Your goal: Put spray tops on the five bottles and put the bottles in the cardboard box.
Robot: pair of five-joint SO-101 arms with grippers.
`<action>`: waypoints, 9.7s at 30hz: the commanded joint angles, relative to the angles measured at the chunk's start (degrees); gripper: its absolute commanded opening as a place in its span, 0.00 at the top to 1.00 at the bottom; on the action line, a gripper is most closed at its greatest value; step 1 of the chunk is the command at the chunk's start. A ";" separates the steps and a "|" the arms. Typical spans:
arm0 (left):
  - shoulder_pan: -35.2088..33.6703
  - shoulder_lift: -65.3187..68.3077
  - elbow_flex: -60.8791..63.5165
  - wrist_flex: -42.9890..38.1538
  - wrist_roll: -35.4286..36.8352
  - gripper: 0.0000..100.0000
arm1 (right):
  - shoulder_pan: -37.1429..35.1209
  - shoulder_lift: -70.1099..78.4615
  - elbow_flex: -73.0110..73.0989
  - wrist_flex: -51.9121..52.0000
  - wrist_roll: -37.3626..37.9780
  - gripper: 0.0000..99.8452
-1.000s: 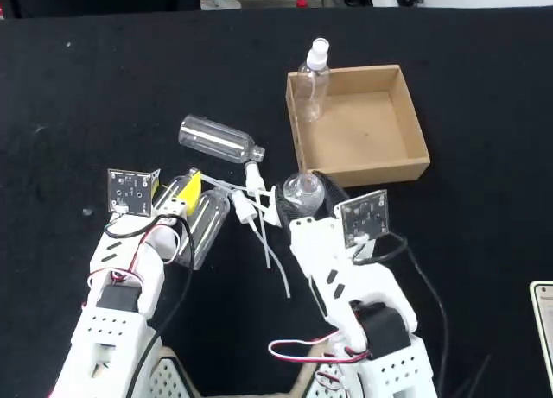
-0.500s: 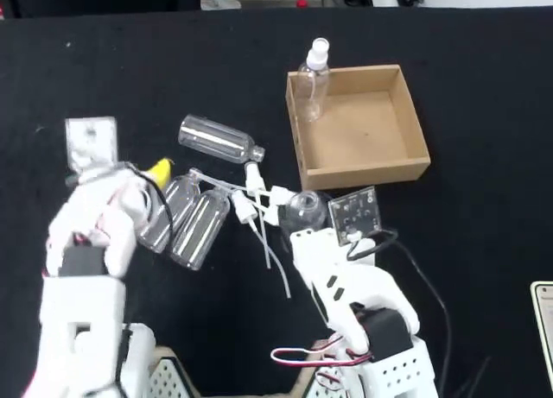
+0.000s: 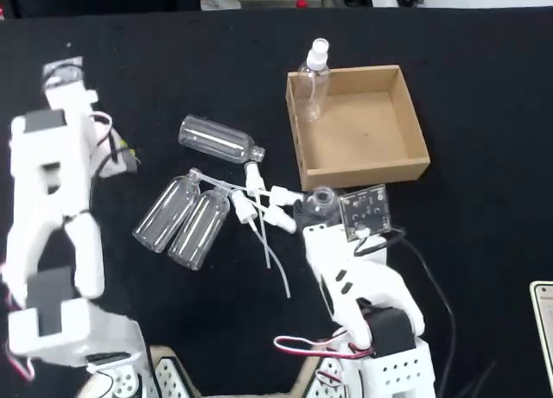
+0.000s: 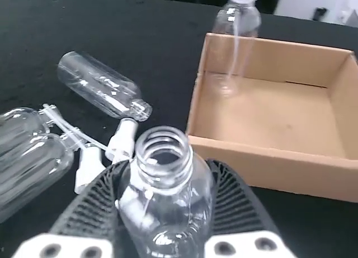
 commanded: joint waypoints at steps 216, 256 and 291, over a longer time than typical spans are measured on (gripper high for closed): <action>33.54 8.88 11.38 -17.93 33.76 0.76 | 22.86 -5.58 -6.29 2.37 -1.93 0.98; 36.97 10.11 12.44 -14.15 4.40 0.81 | 22.95 -5.58 -6.29 2.37 -1.93 0.98; 27.38 -46.07 24.57 -27.87 -0.44 0.88 | -4.22 -5.67 -10.42 -5.71 -1.23 0.98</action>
